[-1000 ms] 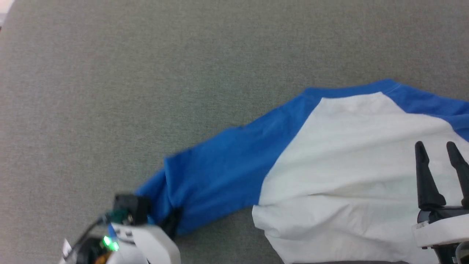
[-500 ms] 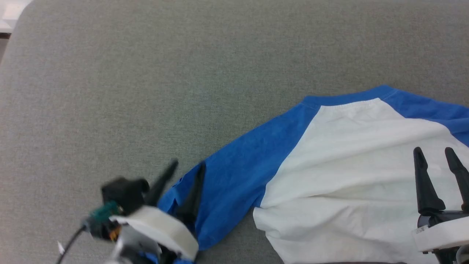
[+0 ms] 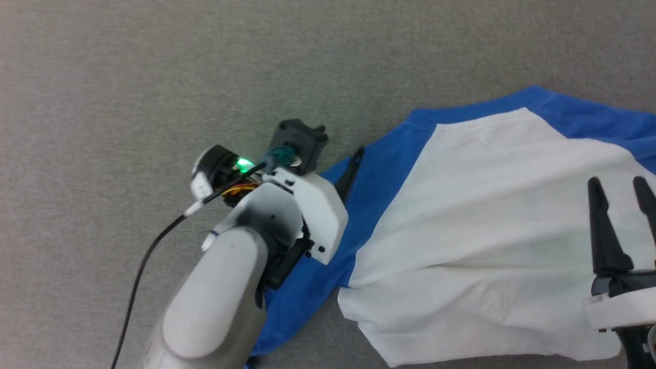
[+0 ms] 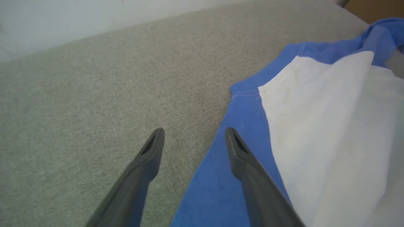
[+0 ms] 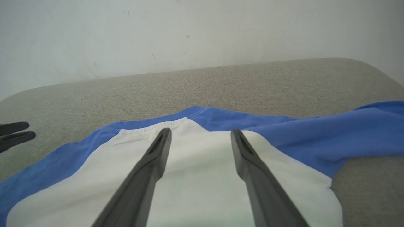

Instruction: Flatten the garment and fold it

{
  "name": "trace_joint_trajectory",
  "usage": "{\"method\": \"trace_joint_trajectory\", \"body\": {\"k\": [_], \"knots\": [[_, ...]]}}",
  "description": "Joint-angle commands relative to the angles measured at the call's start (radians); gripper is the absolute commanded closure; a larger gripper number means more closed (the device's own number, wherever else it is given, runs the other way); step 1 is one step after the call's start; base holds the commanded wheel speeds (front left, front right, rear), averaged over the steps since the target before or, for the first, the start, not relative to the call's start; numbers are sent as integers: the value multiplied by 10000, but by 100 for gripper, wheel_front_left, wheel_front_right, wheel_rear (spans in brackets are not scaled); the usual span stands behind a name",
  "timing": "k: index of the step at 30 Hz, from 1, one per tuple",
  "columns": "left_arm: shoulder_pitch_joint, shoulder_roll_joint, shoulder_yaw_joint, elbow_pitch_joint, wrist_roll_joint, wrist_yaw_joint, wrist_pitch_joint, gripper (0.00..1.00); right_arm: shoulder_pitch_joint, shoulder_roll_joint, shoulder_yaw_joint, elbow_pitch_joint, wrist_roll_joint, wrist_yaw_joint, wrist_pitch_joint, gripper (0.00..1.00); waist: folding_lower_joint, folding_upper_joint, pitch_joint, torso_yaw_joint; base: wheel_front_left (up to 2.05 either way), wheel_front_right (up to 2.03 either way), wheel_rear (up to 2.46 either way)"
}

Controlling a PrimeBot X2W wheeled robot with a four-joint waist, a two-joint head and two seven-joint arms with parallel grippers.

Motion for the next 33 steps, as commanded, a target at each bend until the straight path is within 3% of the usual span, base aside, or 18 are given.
{"method": "trace_joint_trajectory", "body": {"k": [1,8,14,16,19,22,28,33], "knots": [[-237,-66,-127,414,-94,-108,279,0,-181,-59,-68,-95,74,-9,-75,0,-2,-1,489,-433,0,0,0],[-651,-298,-297,1457,-845,-227,1691,0,-286,-104,-280,-108,208,-9,-162,0,-2,-1,929,-685,0,0,0],[-473,-76,-500,2060,-962,-124,3113,0,-370,-159,-159,29,338,-9,-215,0,-2,-1,1039,-732,0,0,0],[-341,-47,-655,2201,-1130,-181,3749,100,-428,-203,-147,42,370,-9,-211,0,-2,-1,1031,-735,0,0,0],[-252,-7,-811,2053,-1365,-299,4146,100,-486,-240,-165,51,374,-9,-208,0,-2,-1,1002,-723,0,0,0],[-273,10,-873,1735,-1395,-377,3715,100,-486,-223,-210,96,354,-9,-230,0,-2,-1,881,-672,0,0,0],[-250,-30,-700,1437,-1125,-301,1631,100,-423,-114,-40,305,321,-9,-300,0,-2,-1,252,-567,0,0,0],[662,-61,-44,888,-1433,221,156,100,-224,16,84,399,199,-9,-251,0,-2,-1,-408,-488,0,0,0]]}}
